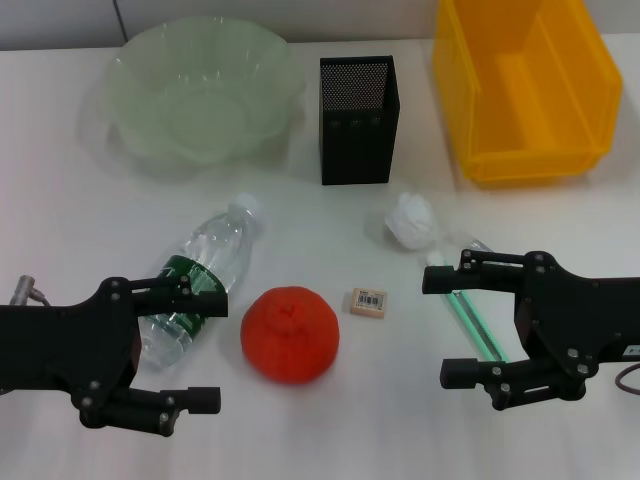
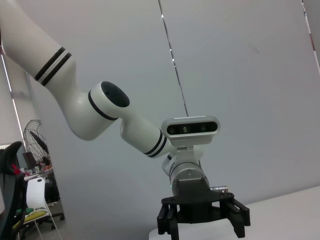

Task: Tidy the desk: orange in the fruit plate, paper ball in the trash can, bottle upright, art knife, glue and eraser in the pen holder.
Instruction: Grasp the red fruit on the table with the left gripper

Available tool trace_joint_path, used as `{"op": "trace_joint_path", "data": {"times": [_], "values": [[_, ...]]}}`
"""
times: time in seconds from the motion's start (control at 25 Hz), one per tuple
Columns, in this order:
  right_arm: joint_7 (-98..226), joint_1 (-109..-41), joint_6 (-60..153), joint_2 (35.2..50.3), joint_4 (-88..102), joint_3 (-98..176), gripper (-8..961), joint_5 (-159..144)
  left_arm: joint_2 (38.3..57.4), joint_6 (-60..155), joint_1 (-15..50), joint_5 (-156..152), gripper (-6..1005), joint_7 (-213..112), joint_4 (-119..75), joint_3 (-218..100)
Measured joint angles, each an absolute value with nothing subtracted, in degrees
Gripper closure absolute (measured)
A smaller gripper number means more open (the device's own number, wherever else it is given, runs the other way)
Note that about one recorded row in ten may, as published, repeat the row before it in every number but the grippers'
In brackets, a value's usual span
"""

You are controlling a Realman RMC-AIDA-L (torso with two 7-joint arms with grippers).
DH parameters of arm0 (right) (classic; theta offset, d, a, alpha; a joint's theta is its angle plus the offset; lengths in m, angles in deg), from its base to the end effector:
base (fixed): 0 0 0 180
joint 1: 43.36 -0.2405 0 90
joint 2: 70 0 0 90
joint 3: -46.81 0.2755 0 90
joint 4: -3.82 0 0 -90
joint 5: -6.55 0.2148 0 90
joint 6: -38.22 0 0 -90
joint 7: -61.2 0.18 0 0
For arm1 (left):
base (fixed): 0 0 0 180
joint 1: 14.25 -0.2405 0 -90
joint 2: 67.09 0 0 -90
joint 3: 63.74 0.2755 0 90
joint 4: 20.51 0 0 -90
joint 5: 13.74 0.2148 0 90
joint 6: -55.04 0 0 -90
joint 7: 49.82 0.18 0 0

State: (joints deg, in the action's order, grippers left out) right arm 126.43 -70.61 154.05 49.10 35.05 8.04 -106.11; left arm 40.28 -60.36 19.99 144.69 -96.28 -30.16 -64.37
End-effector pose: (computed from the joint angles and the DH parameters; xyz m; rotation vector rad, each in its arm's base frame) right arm 0.2368 0.2653 -0.0359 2.8254 -0.2969 -1.1482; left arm -0.2790 0.2639 -0.0094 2.8823 0.2199 1.0328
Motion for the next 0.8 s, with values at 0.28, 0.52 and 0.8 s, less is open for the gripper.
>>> {"op": "trace_joint_path", "data": {"times": [0.28, 0.52, 0.8], "values": [[126.42, -70.61, 154.05, 49.1, 34.99, 8.05, 123, -106.1, 40.45, -60.36, 20.15, 144.66, 158, -96.34, -30.12, -64.36], [126.41, -70.55, 153.96, 49.1, 35.0, 8.22, 124, -106.03, 40.77, -60.36, 20.31, 144.63, 158, -96.49, -30.18, -64.51], [126.43, -69.2, 153.89, 48.31, 35.04, 11.78, 124, -105.95, 41.73, -60.23, 24.04, 137.8, 159, -107.89, -39.26, -65.24]]}}
